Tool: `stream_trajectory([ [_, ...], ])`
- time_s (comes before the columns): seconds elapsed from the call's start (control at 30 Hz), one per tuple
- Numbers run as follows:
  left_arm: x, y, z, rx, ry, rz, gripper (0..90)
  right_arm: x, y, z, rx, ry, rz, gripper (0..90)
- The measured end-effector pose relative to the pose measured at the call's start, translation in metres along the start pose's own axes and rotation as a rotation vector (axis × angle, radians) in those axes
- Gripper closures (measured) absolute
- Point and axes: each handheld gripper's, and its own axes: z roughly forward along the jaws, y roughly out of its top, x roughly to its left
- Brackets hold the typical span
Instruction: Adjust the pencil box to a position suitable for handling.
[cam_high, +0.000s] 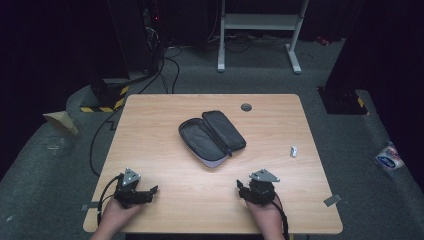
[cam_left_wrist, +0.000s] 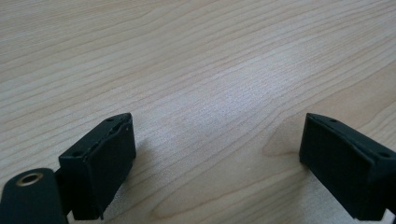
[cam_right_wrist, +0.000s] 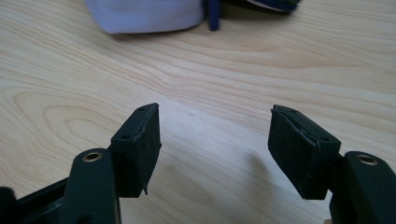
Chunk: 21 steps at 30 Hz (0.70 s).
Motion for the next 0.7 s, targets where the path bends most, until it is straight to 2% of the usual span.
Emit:
stream_trajectory([
  [0.03, 0.000, 0.000, 0.000, 0.000, 0.000, 0.000, 10.9, 0.000, 0.000, 0.000, 0.000, 0.000, 0.000, 34.5],
  [0.1, 0.000, 0.000, 0.000, 0.000, 0.000, 0.000, 10.9, 0.011, 0.004, 0.006, -0.004, 0.017, -0.021, 36.3],
  [0.23, 0.000, 0.000, 0.000, 0.000, 0.000, 0.000, 10.9, 0.022, 0.007, 0.011, -0.018, 0.046, -0.032, 37.4],
  [0.3, 0.000, 0.000, 0.000, 0.000, 0.000, 0.000, 10.9, 0.032, 0.011, 0.016, -0.030, 0.071, -0.043, 38.8],
  [0.4, 0.000, 0.000, 0.000, 0.000, 0.000, 0.000, 10.9, 0.037, 0.013, 0.018, -0.035, 0.093, -0.032, 39.4],
  [0.53, 0.000, 0.000, 0.000, 0.000, 0.000, 0.000, 10.9, 0.045, 0.018, 0.026, -0.033, 0.113, -0.046, 39.5],
  [0.7, 0.000, 0.000, 0.000, 0.000, 0.000, 0.000, 10.9, 0.048, 0.020, 0.029, -0.036, 0.117, -0.055, 39.9],
])
